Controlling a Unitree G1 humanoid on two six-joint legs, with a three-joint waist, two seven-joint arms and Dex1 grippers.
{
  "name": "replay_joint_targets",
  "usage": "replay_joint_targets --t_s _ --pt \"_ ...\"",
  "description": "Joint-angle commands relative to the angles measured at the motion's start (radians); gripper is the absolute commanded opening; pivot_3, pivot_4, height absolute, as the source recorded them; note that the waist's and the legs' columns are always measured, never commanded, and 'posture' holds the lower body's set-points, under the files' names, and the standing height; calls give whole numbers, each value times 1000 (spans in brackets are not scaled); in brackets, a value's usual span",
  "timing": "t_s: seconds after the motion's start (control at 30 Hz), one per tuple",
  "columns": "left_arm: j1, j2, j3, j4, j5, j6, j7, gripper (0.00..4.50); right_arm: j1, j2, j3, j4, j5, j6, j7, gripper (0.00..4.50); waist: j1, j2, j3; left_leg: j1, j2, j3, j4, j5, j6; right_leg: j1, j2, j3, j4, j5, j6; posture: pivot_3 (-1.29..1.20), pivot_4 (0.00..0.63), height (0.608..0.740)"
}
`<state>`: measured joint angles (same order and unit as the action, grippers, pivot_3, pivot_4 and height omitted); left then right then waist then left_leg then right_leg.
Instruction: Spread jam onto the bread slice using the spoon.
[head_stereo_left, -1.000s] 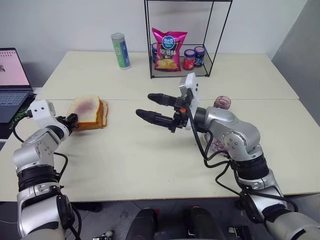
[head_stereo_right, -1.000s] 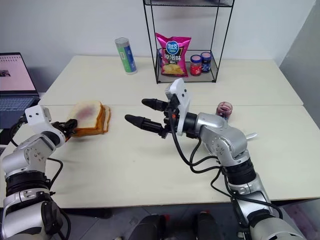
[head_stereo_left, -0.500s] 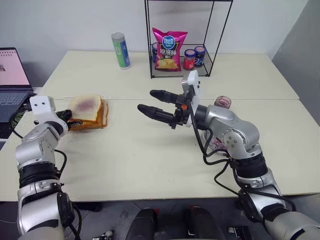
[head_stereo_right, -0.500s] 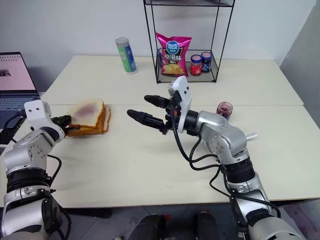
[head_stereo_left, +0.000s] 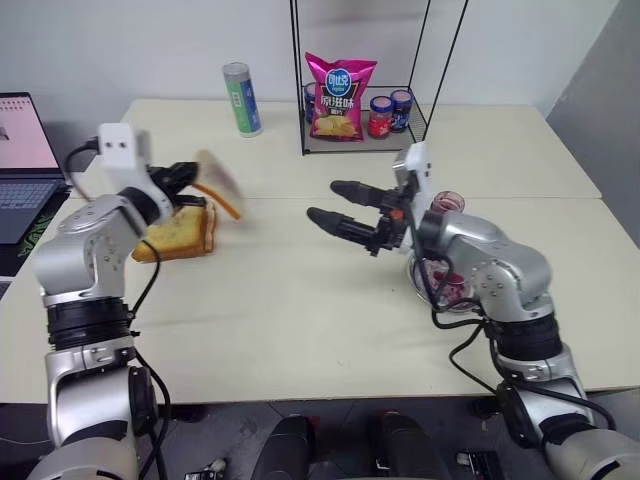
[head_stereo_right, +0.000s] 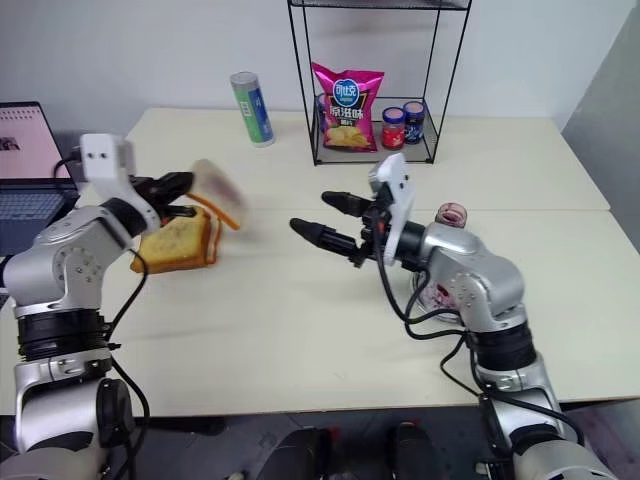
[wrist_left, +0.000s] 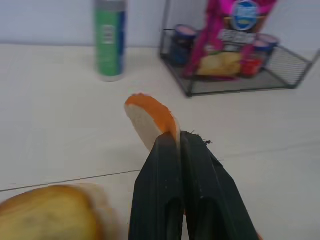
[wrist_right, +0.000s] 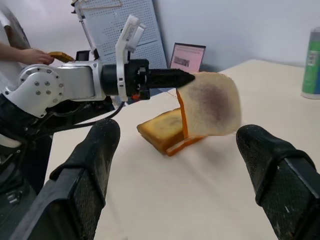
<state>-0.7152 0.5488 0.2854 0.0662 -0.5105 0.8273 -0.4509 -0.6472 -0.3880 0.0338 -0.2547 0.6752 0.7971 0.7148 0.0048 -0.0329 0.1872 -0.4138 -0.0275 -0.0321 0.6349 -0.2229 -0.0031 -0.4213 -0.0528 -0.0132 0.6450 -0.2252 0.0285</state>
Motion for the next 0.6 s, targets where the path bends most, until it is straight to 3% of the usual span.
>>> replay_joint_targets --t_s 0.03,0.17,0.4,0.6 --pt "-2 -106 -6 -208 -154 152 45 33 120 -164 -90 -175 126 127 70 4131 -1 0 0 -2 -1 -2 1 0 0 0 0 0 -1 0 1 0 150 740" --pt "93 -268 -33 -316 -232 236 141 33 197 -237 -171 -270 260 230 34 4131 -12 2 1 -3 0 0 7 -1 1 0 1 0 1 0 1 0 150 740" --pt "328 -248 -278 -320 -3 114 183 33 255 -214 -164 -329 285 247 -82 4131 -21 2 1 2 7 1 10 0 1 2 9 3 4 -1 2 0 150 740" --pt "336 -234 -329 -252 146 -18 222 33 261 -203 -165 -338 302 250 -131 4131 -4 2 1 -1 6 3 11 0 1 2 9 4 1 0 4 0 150 740"
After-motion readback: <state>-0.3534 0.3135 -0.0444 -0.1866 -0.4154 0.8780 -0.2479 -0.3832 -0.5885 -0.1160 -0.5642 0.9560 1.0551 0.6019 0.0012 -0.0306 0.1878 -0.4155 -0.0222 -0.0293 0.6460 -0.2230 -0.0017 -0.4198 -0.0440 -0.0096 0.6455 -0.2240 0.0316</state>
